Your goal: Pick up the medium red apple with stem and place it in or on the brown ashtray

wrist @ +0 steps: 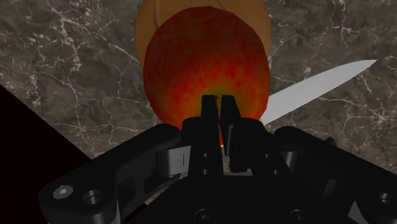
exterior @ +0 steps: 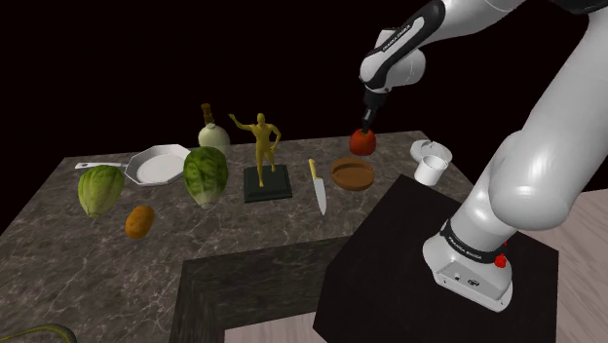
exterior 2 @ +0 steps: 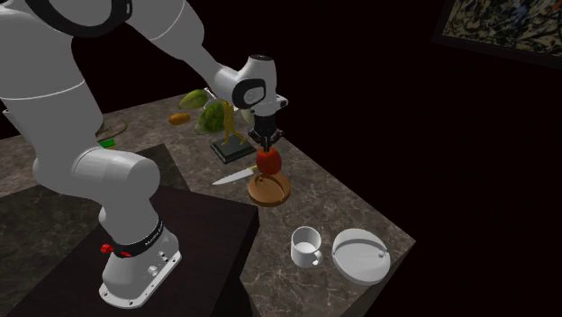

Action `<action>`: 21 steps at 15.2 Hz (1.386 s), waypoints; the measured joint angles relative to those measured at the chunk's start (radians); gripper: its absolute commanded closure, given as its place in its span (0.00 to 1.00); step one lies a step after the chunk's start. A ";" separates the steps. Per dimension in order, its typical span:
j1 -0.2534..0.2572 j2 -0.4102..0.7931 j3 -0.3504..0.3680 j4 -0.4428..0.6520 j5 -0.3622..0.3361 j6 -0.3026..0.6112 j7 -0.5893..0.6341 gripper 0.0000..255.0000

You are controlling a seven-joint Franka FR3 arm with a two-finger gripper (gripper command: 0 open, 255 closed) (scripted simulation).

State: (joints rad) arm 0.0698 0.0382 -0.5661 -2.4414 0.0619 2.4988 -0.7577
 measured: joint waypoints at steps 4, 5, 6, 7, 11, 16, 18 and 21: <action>-0.002 0.054 0.010 -0.008 0.055 0.052 -0.037 1.00; -0.002 0.066 0.014 -0.011 0.068 0.065 -0.045 1.00; -0.007 0.082 0.017 -0.010 0.086 0.077 -0.061 1.00; -0.010 0.096 0.021 -0.013 0.102 0.091 -0.074 1.00; -0.026 0.156 0.047 -0.009 0.170 0.136 -0.123 1.00; -0.056 0.228 0.091 -0.007 0.256 0.195 -0.187 1.00; -0.072 0.257 0.113 -0.005 0.291 0.219 -0.213 1.00; -0.092 0.295 0.142 0.006 0.331 0.243 -0.241 1.00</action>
State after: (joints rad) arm -0.0224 0.3335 -0.4239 -2.4355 0.3924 2.7413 -0.9988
